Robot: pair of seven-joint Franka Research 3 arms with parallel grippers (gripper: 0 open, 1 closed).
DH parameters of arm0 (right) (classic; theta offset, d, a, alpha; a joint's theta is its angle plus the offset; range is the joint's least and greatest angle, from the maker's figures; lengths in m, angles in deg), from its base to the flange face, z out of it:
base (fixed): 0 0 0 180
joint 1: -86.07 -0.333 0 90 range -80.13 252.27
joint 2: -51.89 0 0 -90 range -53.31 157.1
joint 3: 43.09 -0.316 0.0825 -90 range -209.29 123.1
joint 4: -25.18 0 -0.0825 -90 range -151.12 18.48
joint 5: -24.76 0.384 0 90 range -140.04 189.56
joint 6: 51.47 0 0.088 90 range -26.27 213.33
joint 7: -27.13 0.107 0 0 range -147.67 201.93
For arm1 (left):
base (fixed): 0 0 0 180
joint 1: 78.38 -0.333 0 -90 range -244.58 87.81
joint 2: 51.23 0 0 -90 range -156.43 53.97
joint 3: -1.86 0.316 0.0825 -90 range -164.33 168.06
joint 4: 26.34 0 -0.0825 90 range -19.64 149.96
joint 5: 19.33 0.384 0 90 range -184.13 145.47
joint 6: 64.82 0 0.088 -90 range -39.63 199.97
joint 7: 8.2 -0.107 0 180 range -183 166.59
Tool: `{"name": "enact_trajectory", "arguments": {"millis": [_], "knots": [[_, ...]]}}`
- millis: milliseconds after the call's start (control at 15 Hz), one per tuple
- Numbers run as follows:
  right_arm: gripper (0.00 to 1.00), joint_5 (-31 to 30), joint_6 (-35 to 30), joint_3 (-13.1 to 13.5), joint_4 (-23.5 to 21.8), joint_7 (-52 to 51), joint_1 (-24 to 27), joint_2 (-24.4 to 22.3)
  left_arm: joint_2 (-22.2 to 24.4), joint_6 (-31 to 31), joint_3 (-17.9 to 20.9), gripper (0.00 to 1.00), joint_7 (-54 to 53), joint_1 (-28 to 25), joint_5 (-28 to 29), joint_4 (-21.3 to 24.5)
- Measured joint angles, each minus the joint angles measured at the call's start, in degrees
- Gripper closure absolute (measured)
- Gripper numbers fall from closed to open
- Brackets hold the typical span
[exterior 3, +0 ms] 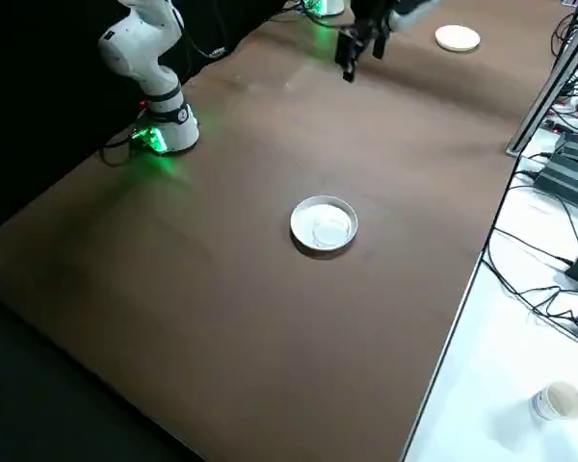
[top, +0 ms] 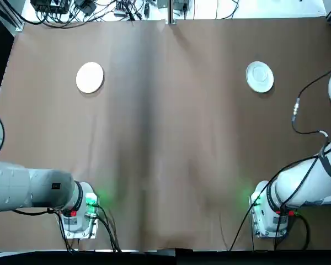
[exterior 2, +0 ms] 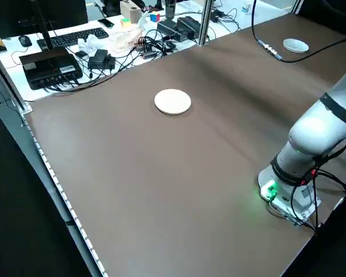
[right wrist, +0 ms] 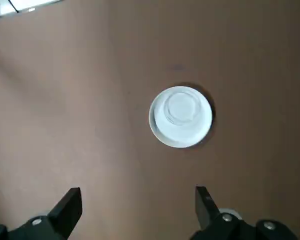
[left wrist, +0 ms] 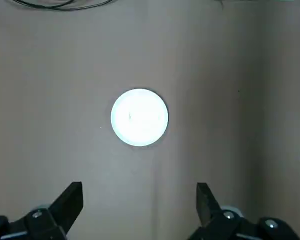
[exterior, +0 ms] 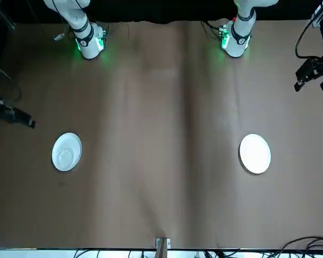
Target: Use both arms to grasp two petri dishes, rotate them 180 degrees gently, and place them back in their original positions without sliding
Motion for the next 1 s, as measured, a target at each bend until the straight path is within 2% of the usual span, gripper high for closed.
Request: {"name": "enact_trajectory", "arguments": {"millis": [267, 467, 1000], "knots": [[0.0, -1.19, -0.22, -0.89, -4.1, -2.68, 1.96, -4.26, -0.01, -0.07, -0.14, 0.0, -0.07, 0.1, 0.17, 0.67], [0.0, -2.6, 0.32, -1.28, -5.27, -6.66, 1.95, -4.48, -0.02, -0.9, -0.49, 0.0, -0.07, 0.14, 0.18, 2.17], [0.0, -3.98, 0.63, -1.62, -5.45, -7.45, 1.91, -4.49, -0.01, -3.13, -0.6, 0.0, -0.06, 0.15, 0.18, 2.95]]}}
